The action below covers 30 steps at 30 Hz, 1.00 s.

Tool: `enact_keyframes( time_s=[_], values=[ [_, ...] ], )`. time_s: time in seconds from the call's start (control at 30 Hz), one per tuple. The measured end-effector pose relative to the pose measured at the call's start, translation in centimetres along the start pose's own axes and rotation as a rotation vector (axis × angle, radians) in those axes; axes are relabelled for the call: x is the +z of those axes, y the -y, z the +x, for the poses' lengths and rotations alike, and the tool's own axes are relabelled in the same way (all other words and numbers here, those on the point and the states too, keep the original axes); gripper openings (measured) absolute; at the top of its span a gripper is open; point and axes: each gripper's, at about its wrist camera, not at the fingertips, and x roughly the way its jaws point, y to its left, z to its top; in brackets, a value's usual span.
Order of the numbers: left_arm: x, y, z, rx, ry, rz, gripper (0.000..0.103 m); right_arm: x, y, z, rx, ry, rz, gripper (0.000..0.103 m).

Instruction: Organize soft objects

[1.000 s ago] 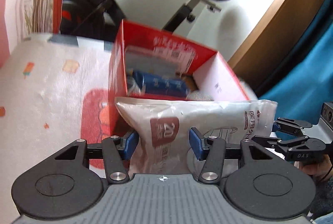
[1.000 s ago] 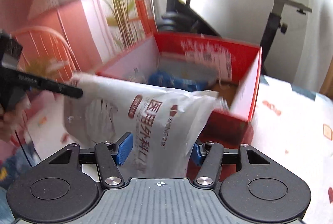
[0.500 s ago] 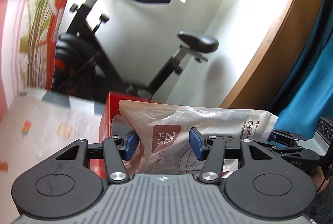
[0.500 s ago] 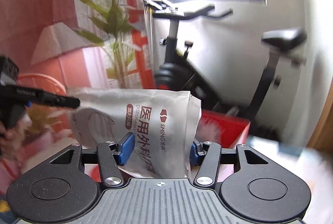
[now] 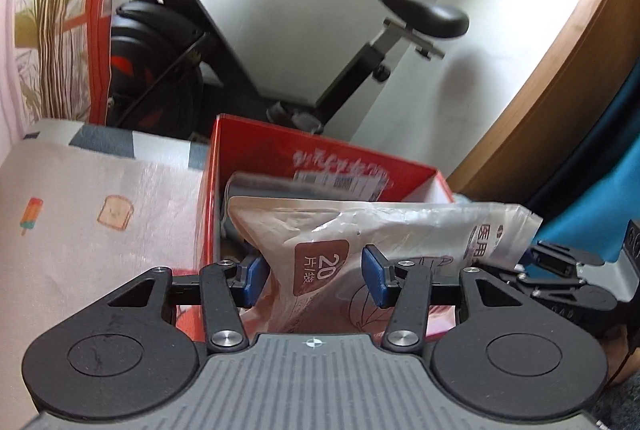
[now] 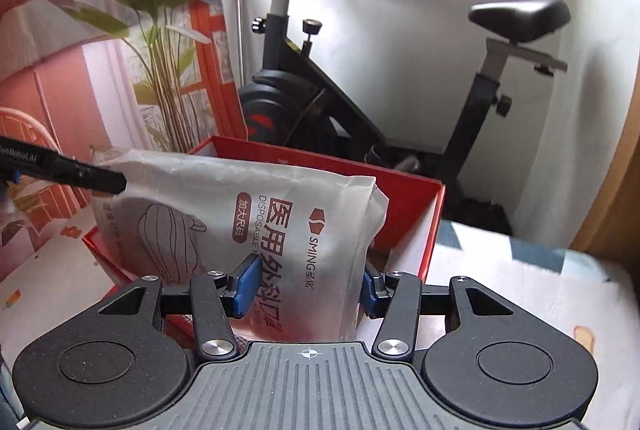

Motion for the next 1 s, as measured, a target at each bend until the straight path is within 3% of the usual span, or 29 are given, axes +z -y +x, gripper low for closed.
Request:
enact_keyframes(
  time_s=[0.27,0.5,0.67,0.77,0.9,1.0],
  values=[
    [-0.5,-0.6,2.7,0.07,-0.088,0.03,0.053,-1.2,0.5,2.1,-0.001,-0.07,0.034,0.046],
    [-0.2,0.1,4.0,0.125,-0.113,0.098,0.052,-1.0,1.0,2.2,-0.013,-0.102,0.052,0.053],
    [0.3,0.1,4.4,0.162,-0.093,0.123,0.052,0.2,2.0,0.3,-0.023,-0.054,0.069,0.052],
    [0.9,0.0,4.1,0.159,-0.06,0.101,0.052,1.6,1.9,-0.2,-0.003,-0.017,0.072,0.046],
    [1.4,1.4,3.5,0.14,-0.015,0.151,0.033,2.6,0.6,2.3,0.033,-0.089,0.022,0.038],
    [1.6,2.5,4.5,0.076,-0.048,0.172,0.027,2.5,-0.2,6.1,0.021,-0.2,0.008,0.034]
  ],
)
